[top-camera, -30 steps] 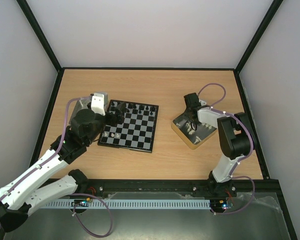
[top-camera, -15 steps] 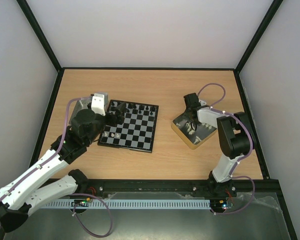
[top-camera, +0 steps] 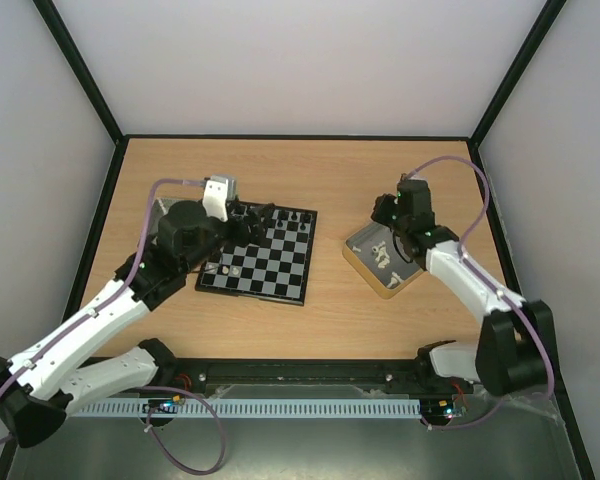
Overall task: Set up the chess pieces on the board
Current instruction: Pick up the chess piece from the storage box, then place the chess piece on the chessboard.
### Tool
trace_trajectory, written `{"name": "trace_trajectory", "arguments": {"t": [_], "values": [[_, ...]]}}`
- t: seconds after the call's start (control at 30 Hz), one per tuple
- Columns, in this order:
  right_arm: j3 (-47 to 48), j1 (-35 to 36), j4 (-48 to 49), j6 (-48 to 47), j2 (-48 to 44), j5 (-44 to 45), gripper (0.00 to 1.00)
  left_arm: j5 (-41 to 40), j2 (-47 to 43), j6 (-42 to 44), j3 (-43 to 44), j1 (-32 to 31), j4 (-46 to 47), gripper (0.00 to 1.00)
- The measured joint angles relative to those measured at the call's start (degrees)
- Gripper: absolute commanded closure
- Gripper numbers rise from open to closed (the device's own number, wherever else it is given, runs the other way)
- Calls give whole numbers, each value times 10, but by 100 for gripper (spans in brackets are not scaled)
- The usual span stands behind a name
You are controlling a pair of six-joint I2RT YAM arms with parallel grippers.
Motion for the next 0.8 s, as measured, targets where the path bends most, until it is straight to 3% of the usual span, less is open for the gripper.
{"name": "trace_trajectory", "arguments": {"t": [0.13,0.33,0.57,0.8], "values": [[-32,-1,66,-24,-80,-129,88,64,33,-21,50,1,11,0],[-49,0,169,-20,-116,-342,87,144,57,-62,70,1,48,2],[-68,9,291,7,-154,-546,87,241,127,-137,115,2,70,13],[-68,47,314,-14,-165,-645,88,335,175,-205,123,2,113,34]]}}
